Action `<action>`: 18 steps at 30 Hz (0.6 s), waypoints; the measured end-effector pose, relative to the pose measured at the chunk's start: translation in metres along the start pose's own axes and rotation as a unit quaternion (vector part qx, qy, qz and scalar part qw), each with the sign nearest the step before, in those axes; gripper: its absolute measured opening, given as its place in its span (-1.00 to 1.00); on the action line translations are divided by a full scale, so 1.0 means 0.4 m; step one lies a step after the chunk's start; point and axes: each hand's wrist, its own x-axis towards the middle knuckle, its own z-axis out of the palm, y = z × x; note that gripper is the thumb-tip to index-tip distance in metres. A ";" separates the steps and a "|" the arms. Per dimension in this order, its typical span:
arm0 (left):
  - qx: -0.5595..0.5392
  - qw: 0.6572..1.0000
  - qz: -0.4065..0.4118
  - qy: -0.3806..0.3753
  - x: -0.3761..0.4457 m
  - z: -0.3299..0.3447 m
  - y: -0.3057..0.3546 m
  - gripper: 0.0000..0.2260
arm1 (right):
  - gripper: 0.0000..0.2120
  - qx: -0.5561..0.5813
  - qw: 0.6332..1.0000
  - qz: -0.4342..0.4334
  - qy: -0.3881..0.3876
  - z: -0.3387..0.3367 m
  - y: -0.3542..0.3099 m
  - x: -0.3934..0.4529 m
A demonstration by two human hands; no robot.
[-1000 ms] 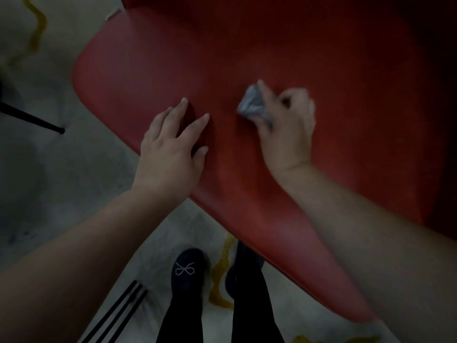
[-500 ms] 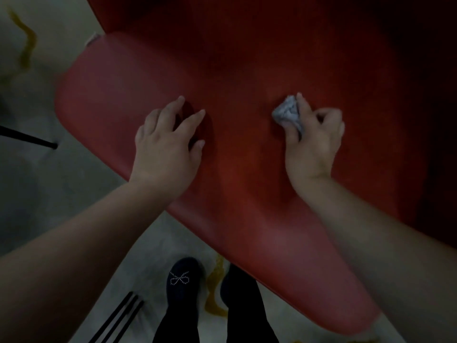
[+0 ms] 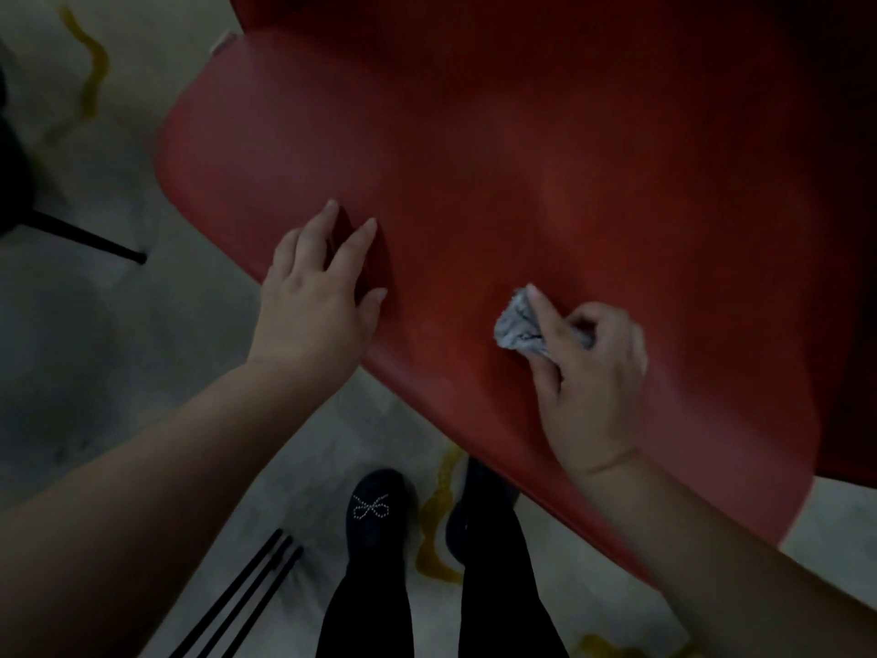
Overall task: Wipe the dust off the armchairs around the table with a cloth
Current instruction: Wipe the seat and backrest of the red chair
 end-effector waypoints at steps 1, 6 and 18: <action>-0.006 1.000 0.001 -0.001 -0.009 0.002 -0.001 -0.44 | -0.54 0.001 1.000 -0.004 0.000 0.003 -0.013 -0.019; -0.001 1.000 0.010 0.003 -0.020 0.001 -0.018 -0.47 | -0.56 0.028 0.993 -0.103 -0.047 0.055 -0.112 -0.058; -0.010 0.999 -0.032 -0.004 -0.021 -0.012 -0.061 -0.49 | -0.57 0.013 1.000 0.006 0.017 0.037 -0.067 0.059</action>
